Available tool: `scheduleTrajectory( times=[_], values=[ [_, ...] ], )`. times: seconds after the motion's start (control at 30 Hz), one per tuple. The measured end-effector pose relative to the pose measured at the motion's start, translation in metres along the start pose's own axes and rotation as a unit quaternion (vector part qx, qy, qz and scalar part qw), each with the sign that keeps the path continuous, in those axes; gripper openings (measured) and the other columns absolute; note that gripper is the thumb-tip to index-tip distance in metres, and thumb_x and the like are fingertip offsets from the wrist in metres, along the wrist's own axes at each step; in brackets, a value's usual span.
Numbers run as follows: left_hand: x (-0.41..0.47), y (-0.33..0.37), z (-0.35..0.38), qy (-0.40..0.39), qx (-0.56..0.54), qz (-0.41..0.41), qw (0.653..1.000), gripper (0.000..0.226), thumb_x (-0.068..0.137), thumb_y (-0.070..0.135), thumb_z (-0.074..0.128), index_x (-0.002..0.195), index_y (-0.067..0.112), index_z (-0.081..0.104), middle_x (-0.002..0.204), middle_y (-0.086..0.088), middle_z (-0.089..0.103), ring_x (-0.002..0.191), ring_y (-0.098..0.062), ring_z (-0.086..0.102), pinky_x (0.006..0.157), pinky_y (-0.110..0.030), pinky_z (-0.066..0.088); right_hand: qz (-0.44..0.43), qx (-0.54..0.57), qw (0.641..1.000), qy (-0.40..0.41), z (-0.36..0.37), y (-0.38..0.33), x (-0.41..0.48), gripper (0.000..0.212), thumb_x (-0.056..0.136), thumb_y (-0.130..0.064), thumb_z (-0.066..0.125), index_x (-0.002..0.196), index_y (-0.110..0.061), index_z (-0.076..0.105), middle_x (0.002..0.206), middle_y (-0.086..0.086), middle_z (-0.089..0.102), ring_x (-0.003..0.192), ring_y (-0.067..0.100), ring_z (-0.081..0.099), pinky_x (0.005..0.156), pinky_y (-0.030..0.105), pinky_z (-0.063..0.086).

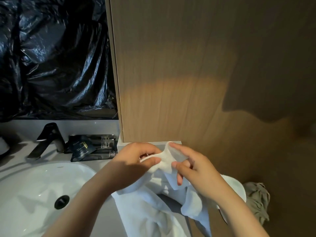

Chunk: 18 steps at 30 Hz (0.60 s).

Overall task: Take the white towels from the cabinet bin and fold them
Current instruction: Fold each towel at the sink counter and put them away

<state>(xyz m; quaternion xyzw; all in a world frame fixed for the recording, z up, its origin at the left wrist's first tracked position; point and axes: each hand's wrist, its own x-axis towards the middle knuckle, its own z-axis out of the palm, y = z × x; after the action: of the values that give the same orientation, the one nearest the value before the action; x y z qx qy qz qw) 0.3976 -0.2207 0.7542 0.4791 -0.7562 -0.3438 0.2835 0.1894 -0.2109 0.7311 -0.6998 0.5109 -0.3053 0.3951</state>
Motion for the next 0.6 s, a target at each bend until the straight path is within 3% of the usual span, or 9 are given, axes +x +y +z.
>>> scheduleTrajectory(
  times=[0.1,0.2,0.23,0.3,0.33,0.37,0.47,0.6],
  values=[
    [0.001,-0.001,0.002,0.011,0.013,-0.002,1.000,0.015,0.090,0.019,0.063,0.083,0.029,0.072,0.086,0.014,0.069,0.081,-0.006,0.061,0.073,-0.018,0.045,-0.007,-0.012,1.000,-0.012,0.006,-0.004,0.002,0.051,0.098,-0.023,0.056,0.140,-0.047,0.038,0.064,-0.003,0.068,0.068,0.006,0.064,0.077,0.014,0.043],
    [-0.002,-0.002,-0.002,0.004,0.004,0.001,1.000,0.013,0.091,0.018,0.062,0.088,0.025,0.073,0.087,0.011,0.070,0.083,-0.009,0.062,0.074,-0.022,0.045,-0.006,0.020,1.000,0.007,0.008,-0.009,0.002,0.076,0.095,-0.019,0.060,0.145,-0.052,0.012,0.080,-0.006,0.075,0.089,0.003,0.068,0.092,0.010,0.040],
    [-0.002,-0.003,-0.003,0.002,0.001,0.004,1.000,0.014,0.091,0.018,0.062,0.089,0.024,0.074,0.086,0.011,0.070,0.083,-0.009,0.061,0.074,-0.021,0.045,-0.007,0.019,1.000,0.003,0.008,-0.010,0.003,0.076,0.095,-0.019,0.060,0.144,-0.053,0.013,0.081,-0.006,0.075,0.088,0.004,0.068,0.091,0.009,0.042],
    [-0.005,-0.003,-0.002,0.009,-0.006,0.011,1.000,0.014,0.091,0.017,0.063,0.089,0.025,0.074,0.086,0.013,0.069,0.082,-0.008,0.061,0.072,-0.019,0.044,-0.018,0.004,1.000,-0.017,0.010,-0.010,0.005,0.048,0.095,-0.020,0.061,0.132,-0.045,0.044,0.077,-0.003,0.075,0.074,0.018,0.065,0.083,0.027,0.050],
    [-0.005,-0.002,0.000,0.017,-0.008,0.013,1.000,0.014,0.091,0.017,0.064,0.088,0.026,0.074,0.085,0.013,0.069,0.082,-0.008,0.061,0.072,-0.019,0.044,-0.017,0.004,1.000,-0.015,0.011,-0.010,0.005,0.025,0.094,-0.019,0.062,0.113,-0.034,0.057,0.073,-0.001,0.074,0.063,0.025,0.056,0.071,0.035,0.048],
    [-0.006,-0.003,0.001,0.024,-0.009,0.015,1.000,0.013,0.089,0.017,0.065,0.088,0.028,0.074,0.085,0.012,0.068,0.082,-0.009,0.061,0.072,-0.019,0.044,-0.009,0.010,1.000,0.002,0.010,-0.007,0.006,0.010,0.093,-0.017,0.063,0.095,-0.025,0.057,0.068,0.000,0.073,0.056,0.023,0.047,0.060,0.034,0.042],
    [-0.012,-0.010,0.002,0.056,-0.018,-0.010,0.998,0.014,0.084,0.014,0.070,0.086,0.028,0.074,0.072,0.016,0.063,0.070,-0.006,0.056,0.062,-0.014,0.041,-0.001,0.018,0.991,0.136,0.002,-0.001,0.008,0.022,0.089,-0.005,0.062,0.076,-0.012,0.046,0.057,0.005,0.065,0.051,0.012,0.039,0.052,0.027,0.033],
    [-0.018,-0.022,0.000,0.100,-0.011,-0.025,0.995,0.010,0.084,0.013,0.070,0.080,0.021,0.073,0.059,0.019,0.054,0.059,-0.003,0.048,0.056,-0.008,0.034,0.031,0.063,0.964,0.256,-0.014,0.002,0.009,0.027,0.090,-0.009,0.060,0.068,-0.013,0.046,0.054,0.013,0.055,0.051,0.018,0.041,0.057,0.034,0.036]
  ],
)
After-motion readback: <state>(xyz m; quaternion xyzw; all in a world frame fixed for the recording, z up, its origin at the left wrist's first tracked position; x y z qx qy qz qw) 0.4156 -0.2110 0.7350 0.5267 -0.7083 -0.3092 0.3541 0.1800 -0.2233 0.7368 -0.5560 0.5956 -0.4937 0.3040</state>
